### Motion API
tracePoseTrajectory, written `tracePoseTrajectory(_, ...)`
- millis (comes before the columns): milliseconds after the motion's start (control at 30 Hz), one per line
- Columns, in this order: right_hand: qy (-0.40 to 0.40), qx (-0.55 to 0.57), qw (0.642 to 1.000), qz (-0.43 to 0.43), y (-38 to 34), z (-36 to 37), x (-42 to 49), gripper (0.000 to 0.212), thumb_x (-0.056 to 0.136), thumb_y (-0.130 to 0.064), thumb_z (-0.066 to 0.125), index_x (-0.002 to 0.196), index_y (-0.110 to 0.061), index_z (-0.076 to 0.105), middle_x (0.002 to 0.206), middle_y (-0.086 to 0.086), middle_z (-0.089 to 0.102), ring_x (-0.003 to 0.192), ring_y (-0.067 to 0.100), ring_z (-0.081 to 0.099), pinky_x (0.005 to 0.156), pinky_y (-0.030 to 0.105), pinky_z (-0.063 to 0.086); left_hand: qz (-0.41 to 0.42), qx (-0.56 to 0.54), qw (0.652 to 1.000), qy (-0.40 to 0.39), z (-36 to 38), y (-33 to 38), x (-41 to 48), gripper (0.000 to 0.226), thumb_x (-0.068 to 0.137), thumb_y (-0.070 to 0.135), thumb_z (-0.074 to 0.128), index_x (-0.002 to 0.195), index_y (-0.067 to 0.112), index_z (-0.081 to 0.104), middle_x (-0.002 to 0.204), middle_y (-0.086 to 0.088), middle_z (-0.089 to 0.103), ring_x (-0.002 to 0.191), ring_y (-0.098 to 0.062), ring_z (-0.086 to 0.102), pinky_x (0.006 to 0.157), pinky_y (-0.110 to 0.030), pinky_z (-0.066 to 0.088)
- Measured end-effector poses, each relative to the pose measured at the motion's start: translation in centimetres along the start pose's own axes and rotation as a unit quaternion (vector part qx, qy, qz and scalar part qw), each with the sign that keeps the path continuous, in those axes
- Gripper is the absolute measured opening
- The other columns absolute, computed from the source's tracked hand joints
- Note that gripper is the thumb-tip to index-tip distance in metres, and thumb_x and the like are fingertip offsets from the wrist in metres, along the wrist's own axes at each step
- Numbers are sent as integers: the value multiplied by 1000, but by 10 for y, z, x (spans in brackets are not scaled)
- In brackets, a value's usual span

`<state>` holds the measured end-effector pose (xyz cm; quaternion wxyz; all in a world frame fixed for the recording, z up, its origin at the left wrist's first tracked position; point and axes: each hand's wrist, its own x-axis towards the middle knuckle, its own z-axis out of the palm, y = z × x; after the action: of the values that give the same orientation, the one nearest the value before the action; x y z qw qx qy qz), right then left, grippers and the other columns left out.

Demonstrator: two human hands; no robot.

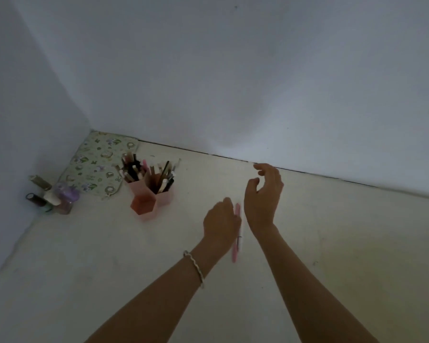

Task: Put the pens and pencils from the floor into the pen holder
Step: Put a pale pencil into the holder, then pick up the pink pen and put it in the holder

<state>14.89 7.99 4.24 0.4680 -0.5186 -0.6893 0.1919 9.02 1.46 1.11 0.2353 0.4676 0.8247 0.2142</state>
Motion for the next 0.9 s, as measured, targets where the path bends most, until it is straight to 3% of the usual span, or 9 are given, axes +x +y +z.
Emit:
tracePoseTrajectory(100,0,-23,1000,21,20,-18,-4,33,80,8,50,104,-12,61,103,-1,63,92,15,57,92,28,39,-48,21,998,-31,25,6,-1,21,99,30,48,109,12,52,106,-6,64,93,-22,65,82,-31,52)
tracePoseTrajectory(300,-15,-37,998,52,44,-33,-14,29,83,9,51,100,-11,65,99,0,65,89,16,59,86,40,50,-107,21,993,-54,37,7,6,25,99,35,52,107,11,55,107,-6,65,96,-23,65,82,-33,53)
tracePoseTrajectory(433,-28,-34,997,60,45,-29,-20,26,87,8,51,100,-10,65,99,1,66,92,21,62,83,35,52,-153,8,985,-77,40,14,7,21,92,21,62,110,12,58,110,-6,65,101,-24,66,81,-34,53)
tracePoseTrajectory(667,-34,-25,998,37,47,-27,-21,27,85,10,52,100,-8,65,98,2,67,91,17,62,81,27,50,-152,-23,986,-59,40,21,4,20,95,16,55,114,11,58,116,-7,64,105,-25,64,86,-34,53)
tracePoseTrajectory(800,-46,-5,995,87,54,-27,-14,29,84,7,51,102,-12,63,97,-3,64,81,2,58,74,9,44,-81,-166,982,34,-13,22,15,24,93,16,61,117,13,57,104,-6,68,88,-20,67,80,-33,57)
tracePoseTrajectory(900,-95,-32,985,140,59,-23,-17,29,84,1,54,108,-13,62,91,-5,63,75,6,57,69,20,47,16,-265,952,154,-65,21,24,33,92,12,63,124,16,53,88,4,64,76,-10,65,71,-24,59)
